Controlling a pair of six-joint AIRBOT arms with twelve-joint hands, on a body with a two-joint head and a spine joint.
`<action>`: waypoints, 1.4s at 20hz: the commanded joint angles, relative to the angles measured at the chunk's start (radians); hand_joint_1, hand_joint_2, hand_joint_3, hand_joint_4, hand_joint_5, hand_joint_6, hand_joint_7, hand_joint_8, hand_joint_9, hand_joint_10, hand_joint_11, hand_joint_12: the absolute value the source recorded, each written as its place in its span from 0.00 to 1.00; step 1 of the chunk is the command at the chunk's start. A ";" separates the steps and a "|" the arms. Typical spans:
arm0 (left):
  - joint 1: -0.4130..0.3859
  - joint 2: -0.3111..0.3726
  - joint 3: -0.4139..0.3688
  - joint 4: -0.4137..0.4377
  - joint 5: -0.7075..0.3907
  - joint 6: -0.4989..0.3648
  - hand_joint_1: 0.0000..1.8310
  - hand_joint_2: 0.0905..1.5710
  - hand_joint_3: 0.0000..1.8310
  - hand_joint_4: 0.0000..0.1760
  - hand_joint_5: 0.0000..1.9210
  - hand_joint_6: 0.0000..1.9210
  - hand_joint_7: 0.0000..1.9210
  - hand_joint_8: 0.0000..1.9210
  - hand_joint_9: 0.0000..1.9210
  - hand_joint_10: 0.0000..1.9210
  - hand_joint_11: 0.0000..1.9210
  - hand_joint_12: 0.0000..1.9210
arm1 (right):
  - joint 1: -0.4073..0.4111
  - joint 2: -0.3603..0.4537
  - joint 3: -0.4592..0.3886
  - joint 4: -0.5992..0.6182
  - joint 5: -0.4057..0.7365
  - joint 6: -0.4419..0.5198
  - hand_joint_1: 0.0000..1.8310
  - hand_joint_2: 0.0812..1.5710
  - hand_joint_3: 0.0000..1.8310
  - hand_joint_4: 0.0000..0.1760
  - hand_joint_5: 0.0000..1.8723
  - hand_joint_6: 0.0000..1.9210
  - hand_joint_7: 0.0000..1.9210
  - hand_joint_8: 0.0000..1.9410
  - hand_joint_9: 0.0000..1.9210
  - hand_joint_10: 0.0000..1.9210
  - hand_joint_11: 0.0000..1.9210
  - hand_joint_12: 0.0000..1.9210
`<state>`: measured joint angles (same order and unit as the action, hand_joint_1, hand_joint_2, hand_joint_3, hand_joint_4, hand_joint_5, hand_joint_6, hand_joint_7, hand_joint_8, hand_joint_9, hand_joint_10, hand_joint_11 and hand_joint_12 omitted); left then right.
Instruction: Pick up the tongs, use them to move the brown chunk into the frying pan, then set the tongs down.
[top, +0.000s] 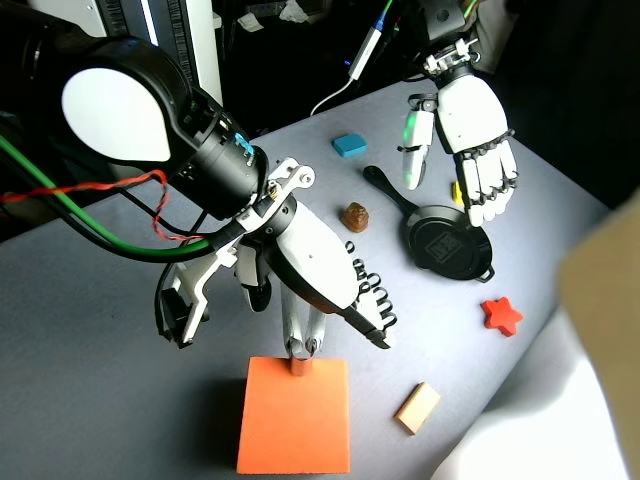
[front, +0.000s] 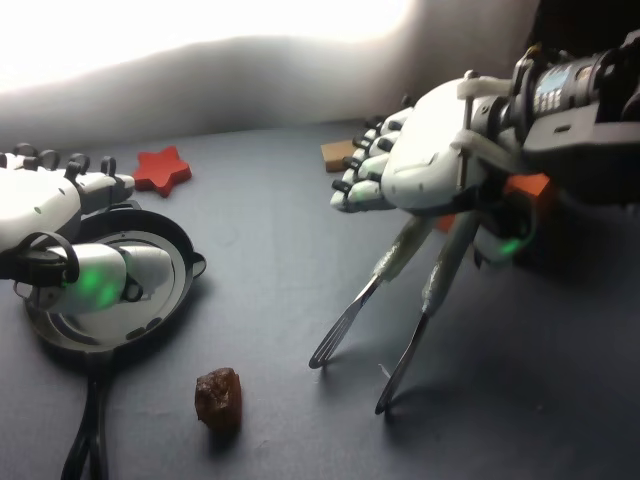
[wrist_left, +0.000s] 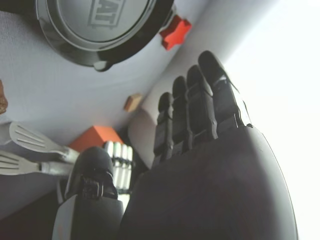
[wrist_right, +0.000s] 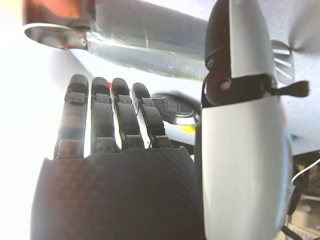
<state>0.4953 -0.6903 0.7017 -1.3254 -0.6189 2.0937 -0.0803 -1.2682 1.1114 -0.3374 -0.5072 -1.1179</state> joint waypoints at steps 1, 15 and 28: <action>-0.005 0.004 0.003 0.042 -0.063 0.002 0.00 0.81 0.00 0.17 0.08 0.00 0.10 0.00 0.10 0.00 0.00 0.37 | -0.003 -0.002 0.003 -0.017 0.077 -0.001 0.63 0.52 0.00 0.00 0.00 0.00 0.00 0.00 0.00 0.00 0.00 0.00; 0.024 0.005 0.017 0.104 -0.014 -0.090 0.00 0.81 0.00 0.21 0.07 0.00 0.10 0.00 0.10 0.00 0.00 0.37 | -0.061 -0.064 0.080 -0.047 0.110 0.007 0.65 0.52 0.00 0.00 0.00 0.00 0.00 0.00 0.00 0.00 0.00 0.00; 0.037 0.003 0.018 0.106 -0.045 -0.104 0.00 0.80 0.00 0.20 0.06 0.00 0.09 0.00 0.09 0.00 0.00 0.36 | -0.076 -0.077 0.094 -0.050 0.115 0.041 0.60 0.55 0.01 0.00 0.00 0.00 0.00 0.00 0.00 0.00 0.00 0.00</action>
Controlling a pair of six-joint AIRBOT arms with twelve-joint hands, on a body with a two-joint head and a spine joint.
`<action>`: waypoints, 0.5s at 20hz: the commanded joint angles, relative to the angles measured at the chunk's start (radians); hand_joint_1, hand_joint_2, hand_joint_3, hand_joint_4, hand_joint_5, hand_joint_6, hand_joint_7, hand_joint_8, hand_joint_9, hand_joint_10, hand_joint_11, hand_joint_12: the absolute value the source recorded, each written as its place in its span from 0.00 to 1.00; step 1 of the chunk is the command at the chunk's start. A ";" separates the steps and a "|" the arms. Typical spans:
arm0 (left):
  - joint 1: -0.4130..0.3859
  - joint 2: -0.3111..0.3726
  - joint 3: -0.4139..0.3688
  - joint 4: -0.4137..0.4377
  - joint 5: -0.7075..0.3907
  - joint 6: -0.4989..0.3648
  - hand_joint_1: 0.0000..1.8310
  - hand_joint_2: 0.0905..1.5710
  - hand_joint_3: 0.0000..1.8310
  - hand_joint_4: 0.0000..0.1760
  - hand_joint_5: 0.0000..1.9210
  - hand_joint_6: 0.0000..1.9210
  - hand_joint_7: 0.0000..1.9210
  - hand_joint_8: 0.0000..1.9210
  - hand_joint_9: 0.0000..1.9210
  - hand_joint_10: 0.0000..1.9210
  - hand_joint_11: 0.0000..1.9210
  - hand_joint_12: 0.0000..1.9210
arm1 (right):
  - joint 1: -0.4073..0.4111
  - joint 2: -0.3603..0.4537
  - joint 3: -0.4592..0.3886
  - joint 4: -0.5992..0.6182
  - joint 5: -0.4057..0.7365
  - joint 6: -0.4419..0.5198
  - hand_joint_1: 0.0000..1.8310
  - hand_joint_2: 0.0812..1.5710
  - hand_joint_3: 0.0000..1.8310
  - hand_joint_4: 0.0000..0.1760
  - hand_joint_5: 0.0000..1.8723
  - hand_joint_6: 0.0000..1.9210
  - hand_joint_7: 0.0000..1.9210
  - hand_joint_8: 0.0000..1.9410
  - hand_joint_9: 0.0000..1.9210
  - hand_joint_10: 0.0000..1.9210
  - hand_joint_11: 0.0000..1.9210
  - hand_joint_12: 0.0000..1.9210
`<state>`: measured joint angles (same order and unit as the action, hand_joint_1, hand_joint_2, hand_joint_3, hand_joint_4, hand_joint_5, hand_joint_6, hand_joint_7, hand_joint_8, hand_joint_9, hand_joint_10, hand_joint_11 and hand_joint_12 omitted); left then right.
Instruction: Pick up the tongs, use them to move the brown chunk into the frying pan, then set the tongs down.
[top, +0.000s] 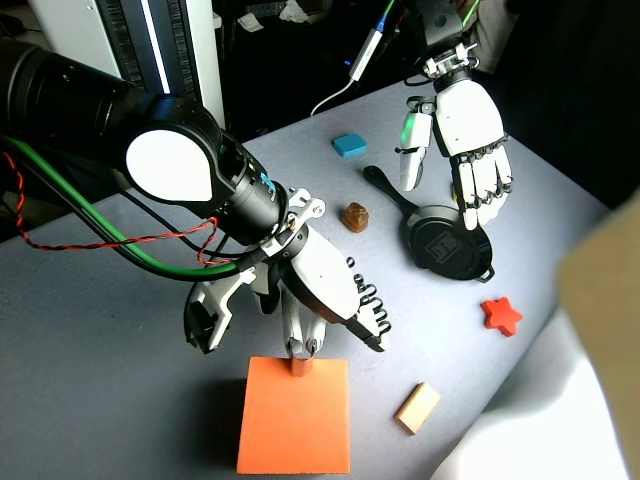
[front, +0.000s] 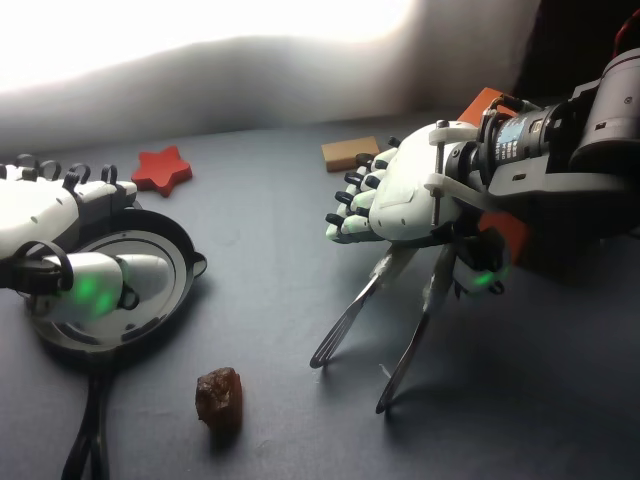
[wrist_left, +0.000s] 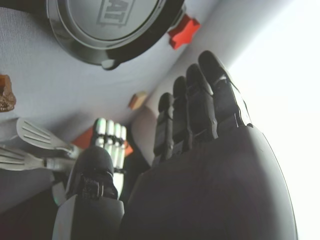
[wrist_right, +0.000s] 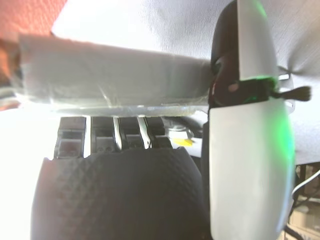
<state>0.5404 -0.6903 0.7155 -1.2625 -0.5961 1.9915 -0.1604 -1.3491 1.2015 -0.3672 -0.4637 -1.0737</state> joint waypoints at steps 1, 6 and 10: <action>-0.006 0.003 0.003 0.043 -0.068 -0.002 0.00 0.80 0.00 0.19 0.06 0.00 0.09 0.00 0.09 0.00 0.00 0.35 | 0.004 0.004 0.004 -0.021 0.072 -0.003 0.62 0.55 0.01 0.00 0.01 0.00 0.00 0.00 0.00 0.00 0.00 0.00; -0.002 0.003 0.002 0.043 -0.068 -0.006 0.00 0.80 0.00 0.19 0.07 0.01 0.09 0.00 0.10 0.00 0.00 0.38 | -0.002 0.005 0.005 -0.032 0.071 -0.003 0.59 0.58 0.01 0.00 0.04 0.01 0.05 0.01 0.04 0.03 0.00 0.12; 0.002 0.002 0.001 0.043 -0.068 -0.014 0.00 0.80 0.00 0.21 0.06 0.00 0.10 0.00 0.10 0.00 0.00 0.39 | -0.009 0.009 0.004 -0.032 0.071 -0.011 0.63 0.58 0.01 0.00 0.13 0.05 0.15 0.02 0.11 0.08 0.00 0.47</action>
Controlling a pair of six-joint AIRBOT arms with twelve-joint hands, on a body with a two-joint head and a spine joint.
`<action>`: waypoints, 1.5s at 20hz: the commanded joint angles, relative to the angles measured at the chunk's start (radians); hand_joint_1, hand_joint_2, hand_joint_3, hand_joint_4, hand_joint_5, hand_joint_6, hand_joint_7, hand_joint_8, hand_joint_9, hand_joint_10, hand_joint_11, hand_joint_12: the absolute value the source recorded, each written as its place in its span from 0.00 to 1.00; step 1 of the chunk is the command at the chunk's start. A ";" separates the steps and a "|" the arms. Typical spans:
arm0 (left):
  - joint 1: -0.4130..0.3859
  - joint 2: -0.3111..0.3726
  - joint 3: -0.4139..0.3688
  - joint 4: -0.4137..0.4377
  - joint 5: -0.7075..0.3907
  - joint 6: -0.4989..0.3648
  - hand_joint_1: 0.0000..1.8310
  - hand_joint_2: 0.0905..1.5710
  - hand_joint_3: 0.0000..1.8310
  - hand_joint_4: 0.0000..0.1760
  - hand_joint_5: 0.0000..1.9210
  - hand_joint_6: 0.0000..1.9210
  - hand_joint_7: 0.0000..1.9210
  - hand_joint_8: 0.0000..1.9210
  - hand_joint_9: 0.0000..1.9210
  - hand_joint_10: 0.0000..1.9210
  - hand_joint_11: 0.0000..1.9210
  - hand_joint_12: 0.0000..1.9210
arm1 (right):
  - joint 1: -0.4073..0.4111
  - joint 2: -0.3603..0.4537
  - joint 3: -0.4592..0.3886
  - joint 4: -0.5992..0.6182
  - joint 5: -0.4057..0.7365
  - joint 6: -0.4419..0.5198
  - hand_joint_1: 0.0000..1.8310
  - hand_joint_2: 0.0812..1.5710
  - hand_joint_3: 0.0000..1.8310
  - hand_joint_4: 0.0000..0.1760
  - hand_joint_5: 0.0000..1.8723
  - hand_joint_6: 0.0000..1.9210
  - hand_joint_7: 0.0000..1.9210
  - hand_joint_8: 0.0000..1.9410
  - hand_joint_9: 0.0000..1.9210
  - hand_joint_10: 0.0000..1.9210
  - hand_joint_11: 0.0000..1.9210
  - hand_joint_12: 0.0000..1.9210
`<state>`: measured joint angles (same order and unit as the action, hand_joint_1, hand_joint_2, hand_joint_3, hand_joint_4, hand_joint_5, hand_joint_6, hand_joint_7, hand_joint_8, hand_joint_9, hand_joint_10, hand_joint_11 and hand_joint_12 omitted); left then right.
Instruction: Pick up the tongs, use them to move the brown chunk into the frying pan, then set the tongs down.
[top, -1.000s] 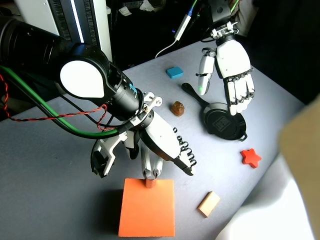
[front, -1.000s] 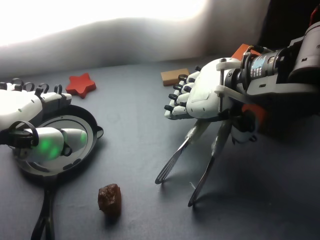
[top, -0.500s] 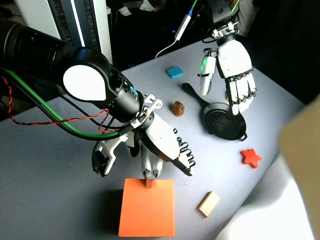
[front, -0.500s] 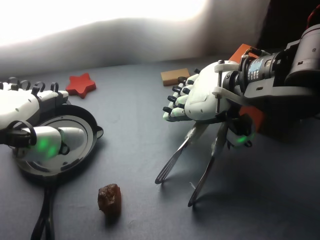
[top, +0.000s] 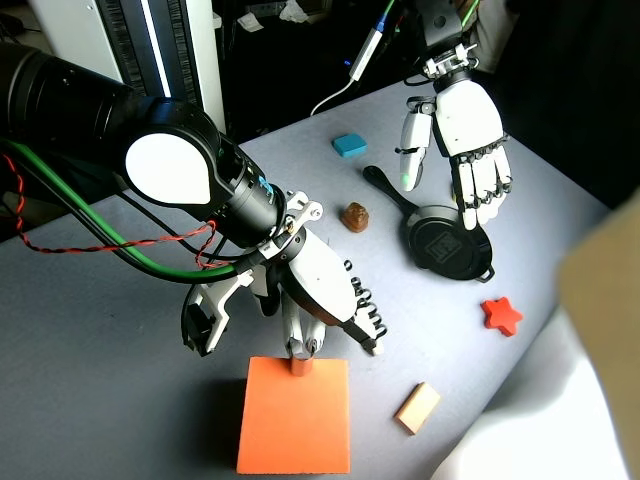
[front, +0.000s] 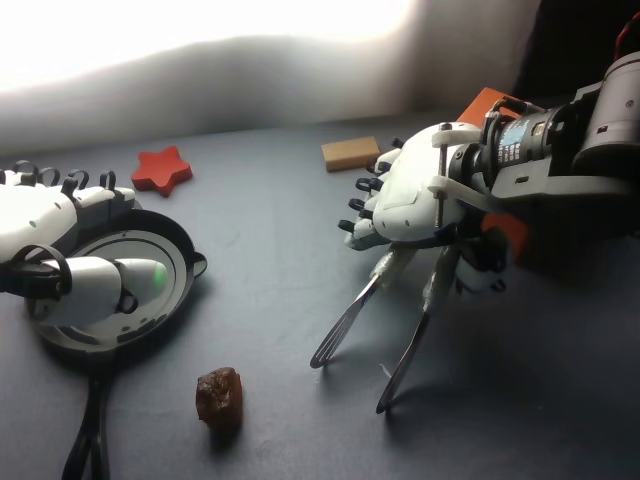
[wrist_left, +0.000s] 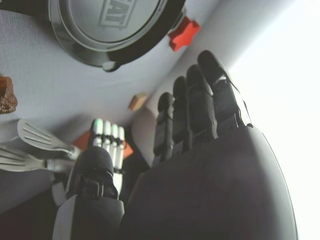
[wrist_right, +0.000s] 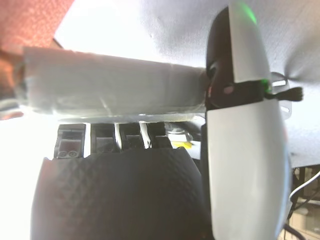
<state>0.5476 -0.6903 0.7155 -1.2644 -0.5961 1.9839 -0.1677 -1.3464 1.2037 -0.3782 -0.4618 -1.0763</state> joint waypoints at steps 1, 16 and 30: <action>-0.005 0.002 0.000 0.045 -0.068 -0.007 0.00 0.81 0.00 0.19 0.07 0.00 0.10 0.00 0.11 0.01 0.00 0.39 | -0.003 0.008 0.002 -0.021 0.069 -0.010 0.63 0.59 0.01 0.00 0.15 0.06 0.17 0.02 0.13 0.09 0.00 0.54; 0.004 0.002 -0.007 0.045 -0.076 -0.020 0.00 0.80 0.00 0.20 0.06 0.00 0.11 0.00 0.11 0.00 0.00 0.40 | 0.022 0.016 0.002 -0.021 0.078 -0.022 0.60 0.68 0.04 0.00 0.36 0.24 0.43 0.05 0.24 0.40 0.02 0.86; 0.008 0.003 0.003 0.045 -0.077 -0.022 0.00 0.80 0.00 0.21 0.09 0.00 0.11 0.00 0.12 0.00 0.00 0.40 | 0.132 0.100 -0.117 -0.048 -0.009 0.250 0.59 0.71 0.03 0.00 0.44 0.18 0.49 0.04 0.32 0.37 0.12 0.81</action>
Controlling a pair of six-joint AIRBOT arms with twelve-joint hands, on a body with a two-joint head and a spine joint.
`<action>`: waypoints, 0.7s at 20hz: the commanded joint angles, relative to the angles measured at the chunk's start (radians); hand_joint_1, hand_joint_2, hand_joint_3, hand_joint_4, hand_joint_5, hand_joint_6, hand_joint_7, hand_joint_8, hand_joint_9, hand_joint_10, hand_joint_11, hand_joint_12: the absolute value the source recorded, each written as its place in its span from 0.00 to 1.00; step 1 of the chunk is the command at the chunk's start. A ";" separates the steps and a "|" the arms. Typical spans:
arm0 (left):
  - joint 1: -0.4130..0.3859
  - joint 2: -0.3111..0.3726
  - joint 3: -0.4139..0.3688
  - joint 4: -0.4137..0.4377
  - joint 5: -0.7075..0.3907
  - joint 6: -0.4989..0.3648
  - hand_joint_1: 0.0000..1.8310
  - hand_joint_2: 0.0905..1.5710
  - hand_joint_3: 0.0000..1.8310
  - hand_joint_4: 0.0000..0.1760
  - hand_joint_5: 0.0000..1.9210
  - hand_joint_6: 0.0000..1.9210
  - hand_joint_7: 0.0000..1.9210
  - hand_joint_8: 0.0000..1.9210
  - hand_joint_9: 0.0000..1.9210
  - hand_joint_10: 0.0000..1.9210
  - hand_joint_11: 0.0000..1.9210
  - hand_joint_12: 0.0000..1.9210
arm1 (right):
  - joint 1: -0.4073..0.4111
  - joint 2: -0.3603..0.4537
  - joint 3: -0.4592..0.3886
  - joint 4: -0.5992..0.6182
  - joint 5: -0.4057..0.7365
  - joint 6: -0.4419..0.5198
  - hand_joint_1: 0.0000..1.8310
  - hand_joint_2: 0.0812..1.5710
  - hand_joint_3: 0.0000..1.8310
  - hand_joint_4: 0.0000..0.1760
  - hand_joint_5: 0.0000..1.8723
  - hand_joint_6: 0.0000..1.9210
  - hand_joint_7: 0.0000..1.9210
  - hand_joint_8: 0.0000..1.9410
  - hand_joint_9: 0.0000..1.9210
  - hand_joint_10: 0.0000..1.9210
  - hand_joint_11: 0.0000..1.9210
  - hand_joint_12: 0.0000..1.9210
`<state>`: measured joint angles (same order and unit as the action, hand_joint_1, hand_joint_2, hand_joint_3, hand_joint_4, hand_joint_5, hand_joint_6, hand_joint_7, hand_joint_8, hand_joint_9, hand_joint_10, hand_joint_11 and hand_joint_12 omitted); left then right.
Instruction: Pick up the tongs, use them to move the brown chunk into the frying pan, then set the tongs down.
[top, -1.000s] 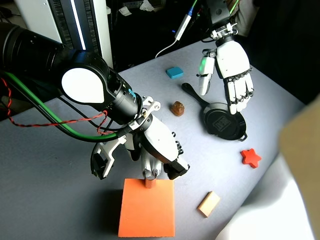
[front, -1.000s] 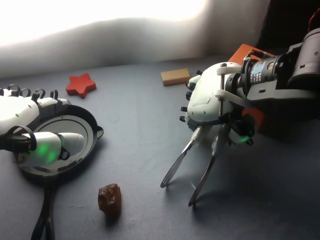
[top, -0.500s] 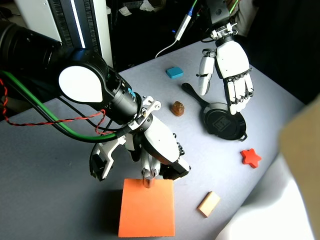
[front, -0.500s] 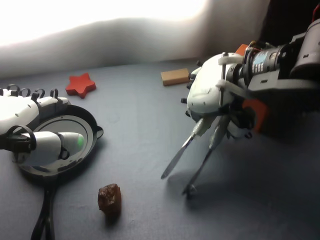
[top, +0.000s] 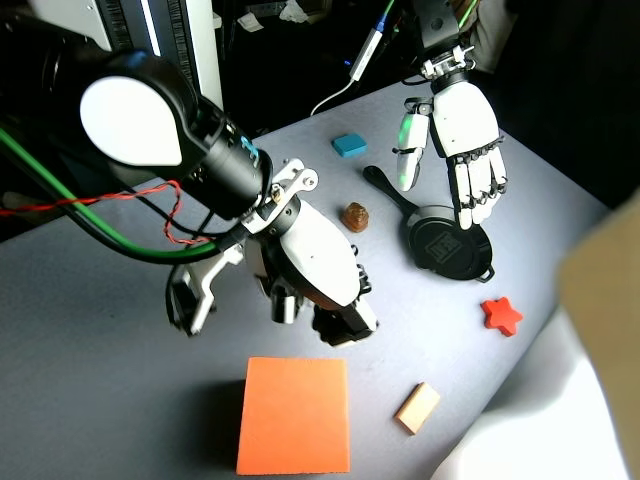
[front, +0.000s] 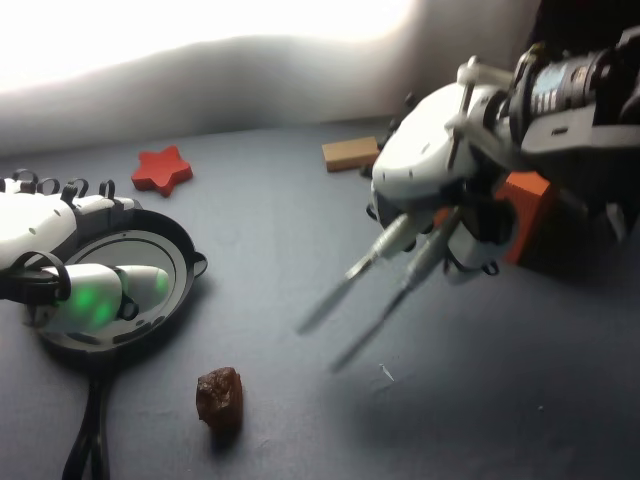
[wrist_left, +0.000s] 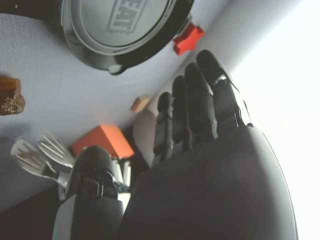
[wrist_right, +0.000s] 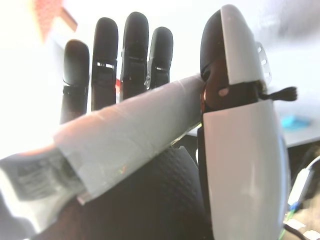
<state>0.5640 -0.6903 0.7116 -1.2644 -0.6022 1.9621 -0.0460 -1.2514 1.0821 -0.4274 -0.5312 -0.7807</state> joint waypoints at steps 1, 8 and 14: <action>-0.007 0.003 0.011 0.045 -0.071 -0.001 0.00 0.80 0.00 0.20 0.08 0.00 0.10 0.00 0.11 0.00 0.00 0.38 | 0.017 0.012 -0.013 -0.069 0.048 0.053 0.59 0.71 0.03 0.00 0.44 0.18 0.49 0.04 0.32 0.36 0.12 0.81; 0.018 0.002 0.064 0.045 -0.071 -0.028 0.00 0.80 0.00 0.23 0.06 0.00 0.09 0.00 0.10 0.00 0.00 0.37 | 0.024 0.057 -0.198 -0.537 -0.029 0.626 0.58 0.72 0.03 0.00 0.43 0.16 0.49 0.03 0.32 0.36 0.12 0.81; 0.032 -0.001 0.087 0.048 -0.071 -0.029 0.00 0.80 0.00 0.19 0.08 0.00 0.12 0.00 0.11 0.00 0.00 0.40 | 0.022 0.049 -0.342 -0.709 -0.234 1.042 0.58 0.72 0.03 0.00 0.45 0.15 0.49 0.02 0.32 0.35 0.12 0.81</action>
<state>0.6037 -0.6956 0.7902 -1.2579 -0.6041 1.9350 -0.0410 -1.2098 0.7296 -1.0988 -0.7837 0.2863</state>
